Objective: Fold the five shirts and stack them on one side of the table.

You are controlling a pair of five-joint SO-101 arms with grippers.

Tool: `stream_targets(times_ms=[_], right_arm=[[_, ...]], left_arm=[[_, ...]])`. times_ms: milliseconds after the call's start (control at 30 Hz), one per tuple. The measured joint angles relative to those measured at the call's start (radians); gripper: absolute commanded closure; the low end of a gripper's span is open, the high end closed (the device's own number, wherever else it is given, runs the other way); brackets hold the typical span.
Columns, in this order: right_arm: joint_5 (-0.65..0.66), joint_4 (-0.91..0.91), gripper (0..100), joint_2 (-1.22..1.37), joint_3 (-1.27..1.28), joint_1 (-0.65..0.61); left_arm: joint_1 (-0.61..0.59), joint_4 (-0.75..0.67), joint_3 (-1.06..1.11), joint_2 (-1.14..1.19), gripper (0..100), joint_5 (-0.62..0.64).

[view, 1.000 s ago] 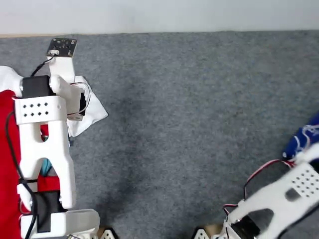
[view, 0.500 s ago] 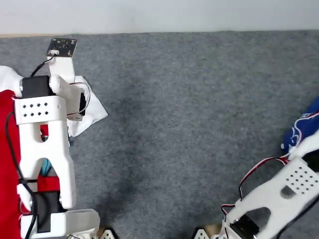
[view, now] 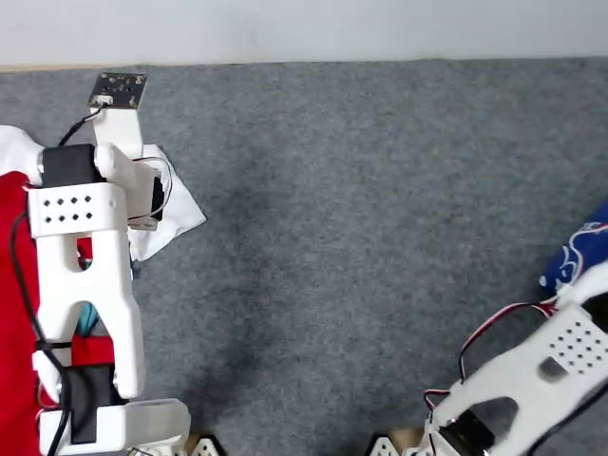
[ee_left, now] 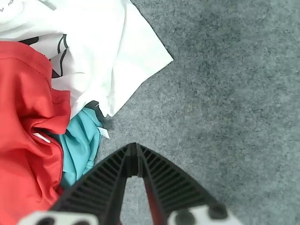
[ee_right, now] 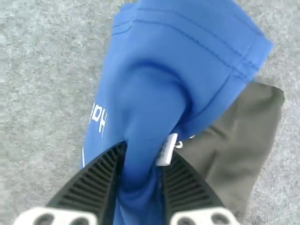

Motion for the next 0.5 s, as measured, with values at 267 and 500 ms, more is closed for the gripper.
stream_targets(times_ms=[267, 500], right_arm=[[0.0, 0.0, 98.9, -0.08, 0.0, -0.072], [0.002, 0.0, 98.9, -0.081, 0.0, -0.048]], left_arm=[[0.0, 0.0, 0.0, 0.0, 100, 0.0], [0.0, 0.0, 0.0, 0.0, 100, 0.0]])
